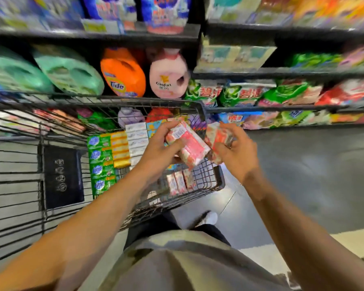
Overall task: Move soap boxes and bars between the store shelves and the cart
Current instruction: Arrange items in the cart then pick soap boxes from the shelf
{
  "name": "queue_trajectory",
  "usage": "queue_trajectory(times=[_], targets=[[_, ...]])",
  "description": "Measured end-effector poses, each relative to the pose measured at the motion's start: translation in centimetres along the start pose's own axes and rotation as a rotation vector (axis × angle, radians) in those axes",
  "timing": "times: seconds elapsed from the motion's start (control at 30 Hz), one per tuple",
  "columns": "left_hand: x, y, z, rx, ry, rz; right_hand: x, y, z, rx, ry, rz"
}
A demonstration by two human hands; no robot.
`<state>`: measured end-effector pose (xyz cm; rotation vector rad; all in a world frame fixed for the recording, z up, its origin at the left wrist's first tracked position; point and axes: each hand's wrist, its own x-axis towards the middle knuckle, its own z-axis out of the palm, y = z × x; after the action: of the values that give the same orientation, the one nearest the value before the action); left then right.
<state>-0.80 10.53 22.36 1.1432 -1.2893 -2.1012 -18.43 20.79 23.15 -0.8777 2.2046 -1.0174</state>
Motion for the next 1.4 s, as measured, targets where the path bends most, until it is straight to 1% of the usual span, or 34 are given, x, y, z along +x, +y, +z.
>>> queue_trajectory(times=[0.13, 0.23, 0.33, 0.43, 0.5, 0.63, 0.7, 0.83, 1.0, 1.1, 1.27, 1.33, 1.4], targets=[[-0.2, 0.7, 4.2, 0.164, -0.049, 0.109, -0.5, 1.8, -4.6, 0.011, 0.062, -0.016], [-0.4, 0.8, 8.4, 0.259, -0.087, 0.138, -0.8, 4.2, -8.6, 0.054, 0.103, -0.002], [-0.8, 0.7, 13.9, 0.195, -0.05, 0.116, -1.0, 7.1, -13.1, 0.112, 0.132, 0.012], [-1.1, 0.5, 19.5, 0.123, -0.059, 0.109, -1.2, 9.6, -18.3, 0.224, 0.162, 0.012], [-1.0, 0.4, 23.2, 0.055, -0.097, 0.113, -0.9, 11.3, -22.1, 0.27, 0.18, 0.003], [-0.5, 0.2, 30.2, -0.072, -0.221, 0.099, -0.6, 13.9, -28.7, 0.298, 0.225, -0.049], [-0.1, 0.3, 33.7, -0.07, -0.244, 0.119, -0.5, 15.0, -31.7, 0.314, 0.247, -0.059], [1.3, 1.0, 39.1, 0.045, -0.223, 0.23, 0.4, 16.9, -36.5, 0.314, 0.289, -0.08], [3.8, 2.3, 45.3, 0.068, -0.265, 0.25, 2.5, 18.2, -42.4, 0.288, 0.389, -0.098], [6.1, 3.0, 48.9, 0.051, -0.267, 0.257, 4.7, 18.9, -45.6, 0.236, 0.417, -0.122], [10.5, 5.3, 54.8, 0.134, -0.298, 0.212, 10.0, 19.4, -51.0, 0.238, 0.454, -0.142], [12.6, 6.6, 56.8, 0.161, -0.292, 0.236, 12.3, 19.5, -53.2, 0.239, 0.473, -0.151], [14.8, 8.1, 58.8, 0.214, -0.307, 0.3, 14.8, 19.5, -55.3, 0.223, 0.492, -0.169]])
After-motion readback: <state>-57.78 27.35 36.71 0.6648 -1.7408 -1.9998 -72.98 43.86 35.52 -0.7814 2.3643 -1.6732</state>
